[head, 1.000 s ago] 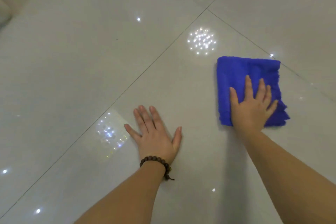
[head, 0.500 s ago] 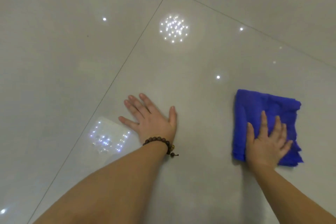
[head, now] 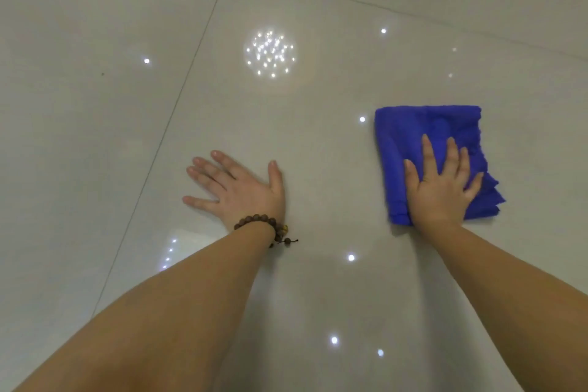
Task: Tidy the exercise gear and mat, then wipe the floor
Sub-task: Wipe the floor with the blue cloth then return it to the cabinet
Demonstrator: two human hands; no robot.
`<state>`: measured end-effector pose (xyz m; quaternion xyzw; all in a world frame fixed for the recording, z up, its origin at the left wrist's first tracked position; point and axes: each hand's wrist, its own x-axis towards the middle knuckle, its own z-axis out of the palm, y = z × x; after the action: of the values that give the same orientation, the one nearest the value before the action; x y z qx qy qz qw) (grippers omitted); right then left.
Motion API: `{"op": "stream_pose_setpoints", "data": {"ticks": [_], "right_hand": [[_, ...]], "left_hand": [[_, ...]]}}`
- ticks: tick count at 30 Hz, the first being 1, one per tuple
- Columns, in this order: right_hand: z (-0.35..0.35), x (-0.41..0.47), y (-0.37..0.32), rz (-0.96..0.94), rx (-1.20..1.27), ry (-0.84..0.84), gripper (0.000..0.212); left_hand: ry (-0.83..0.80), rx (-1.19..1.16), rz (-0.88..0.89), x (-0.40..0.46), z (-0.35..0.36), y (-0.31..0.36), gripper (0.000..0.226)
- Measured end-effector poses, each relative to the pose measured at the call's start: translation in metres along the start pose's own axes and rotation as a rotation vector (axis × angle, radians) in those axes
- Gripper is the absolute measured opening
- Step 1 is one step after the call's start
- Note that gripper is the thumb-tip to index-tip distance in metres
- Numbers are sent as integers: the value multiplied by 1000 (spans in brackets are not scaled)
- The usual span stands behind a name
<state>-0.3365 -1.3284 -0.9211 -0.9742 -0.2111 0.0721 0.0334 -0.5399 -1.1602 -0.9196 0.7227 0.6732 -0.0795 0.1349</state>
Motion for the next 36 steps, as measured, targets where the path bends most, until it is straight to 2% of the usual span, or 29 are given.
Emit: {"op": "stream_pose_setpoints", "data": {"ticks": [3,5,9,11,13,15,16,17,18,21,22,23,25,28,30,33,34,36], "right_hand": [[-4,-5,21,-114,18,-26,66],[-8,-19,71,-127,33,-38,66],[-26,-94,221,146,51,-3,79],[-37,-118,267,276,68,-32,86],[-46,-117,269,397,120,-27,86],[-45,-104,234,525,195,-9,84],[-40,-99,204,522,193,-4,84],[-32,-98,169,445,167,-1,83],[-22,-102,130,284,122,-19,80],[-4,-121,44,-363,-99,-147,75],[-7,-114,40,-471,-122,-187,74],[-11,-99,51,-486,-133,-188,75],[-18,-60,107,-277,-139,-143,76],[-53,-10,214,259,-34,-116,86],[-76,8,254,452,-8,-116,93],[-75,25,240,512,98,-146,101],[-66,28,220,474,114,-121,103],[-46,15,166,271,67,-95,98]], "left_hand": [[0,12,-20,-1,-1,-1,96],[19,27,40,-2,-1,-2,91],[20,81,378,-40,1,-10,84],[-18,38,458,-87,12,-16,87],[-60,29,513,-141,26,-19,90],[-96,56,557,-182,42,-16,92],[-101,83,572,-195,50,-14,91],[-90,117,586,-203,57,-12,90],[-69,150,595,-207,62,-10,89],[-29,198,599,-205,67,-6,87],[-37,184,595,-205,66,-6,87],[-44,163,597,-206,65,-6,86],[-40,158,609,-206,66,-6,85],[-33,170,600,-207,66,-8,85],[-28,167,591,-207,66,-7,85],[-22,192,592,-208,66,-7,85],[-14,206,593,-207,68,-7,85],[-32,229,590,-207,68,-7,86]]}}
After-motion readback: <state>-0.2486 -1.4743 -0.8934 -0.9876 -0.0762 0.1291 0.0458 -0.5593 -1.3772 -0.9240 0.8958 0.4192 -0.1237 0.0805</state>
